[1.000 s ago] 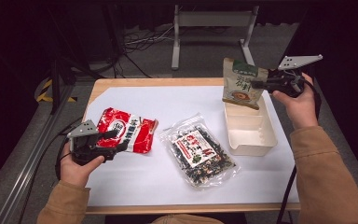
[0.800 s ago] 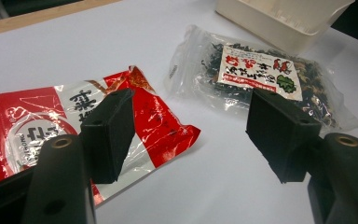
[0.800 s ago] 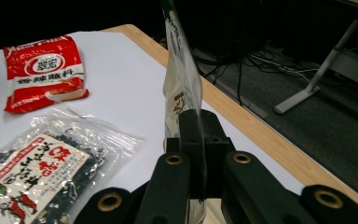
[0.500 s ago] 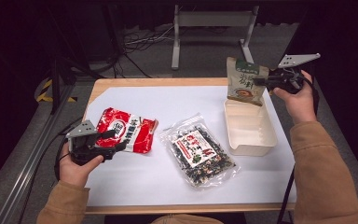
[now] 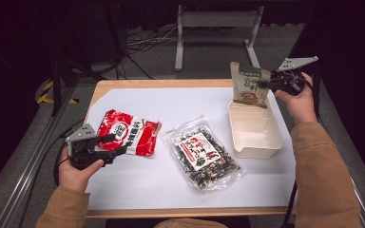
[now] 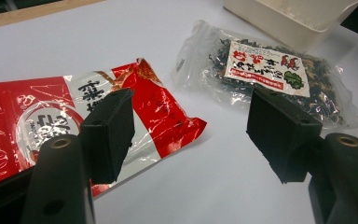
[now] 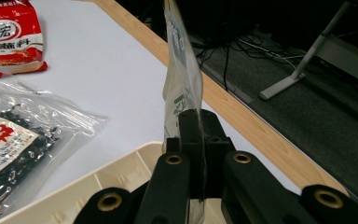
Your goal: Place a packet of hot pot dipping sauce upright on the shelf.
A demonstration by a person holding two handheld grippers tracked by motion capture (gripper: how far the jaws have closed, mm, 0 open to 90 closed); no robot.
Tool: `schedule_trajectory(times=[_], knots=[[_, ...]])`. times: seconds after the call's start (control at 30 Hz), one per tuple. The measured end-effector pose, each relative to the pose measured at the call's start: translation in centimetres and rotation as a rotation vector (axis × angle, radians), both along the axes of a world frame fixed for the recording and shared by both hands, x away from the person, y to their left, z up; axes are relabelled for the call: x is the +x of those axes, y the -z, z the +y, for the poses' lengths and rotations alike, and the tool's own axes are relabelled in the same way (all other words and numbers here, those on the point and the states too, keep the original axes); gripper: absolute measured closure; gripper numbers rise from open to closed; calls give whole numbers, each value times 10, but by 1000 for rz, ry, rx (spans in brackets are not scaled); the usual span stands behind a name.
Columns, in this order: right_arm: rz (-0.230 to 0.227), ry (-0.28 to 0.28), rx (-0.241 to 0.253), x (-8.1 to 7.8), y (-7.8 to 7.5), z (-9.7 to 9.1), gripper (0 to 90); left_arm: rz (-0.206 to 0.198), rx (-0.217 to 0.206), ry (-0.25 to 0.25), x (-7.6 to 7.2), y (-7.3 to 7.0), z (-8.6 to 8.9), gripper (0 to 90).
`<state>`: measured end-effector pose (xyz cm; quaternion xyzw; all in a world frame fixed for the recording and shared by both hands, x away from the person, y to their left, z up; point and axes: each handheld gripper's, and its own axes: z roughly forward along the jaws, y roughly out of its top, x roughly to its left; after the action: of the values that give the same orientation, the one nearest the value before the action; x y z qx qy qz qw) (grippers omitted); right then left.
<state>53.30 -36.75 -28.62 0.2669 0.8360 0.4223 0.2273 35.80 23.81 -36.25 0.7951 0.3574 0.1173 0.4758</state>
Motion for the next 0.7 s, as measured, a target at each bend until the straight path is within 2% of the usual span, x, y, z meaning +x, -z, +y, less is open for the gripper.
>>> schedule_trajectory(times=[0.33, 0.43, 0.7], knots=[[-5, -1, -25, 9, 12, 1, 898, 11, 2, -4, 1, 1, 0, 316], [-15, -5, -12, 10, 16, 2, 897, 11, -1, -1, 2, 1, 0, 316], [-22, -25, -22, 11, 16, 5, 897, 13, 4, 8, 3, 2, -2, 315]])
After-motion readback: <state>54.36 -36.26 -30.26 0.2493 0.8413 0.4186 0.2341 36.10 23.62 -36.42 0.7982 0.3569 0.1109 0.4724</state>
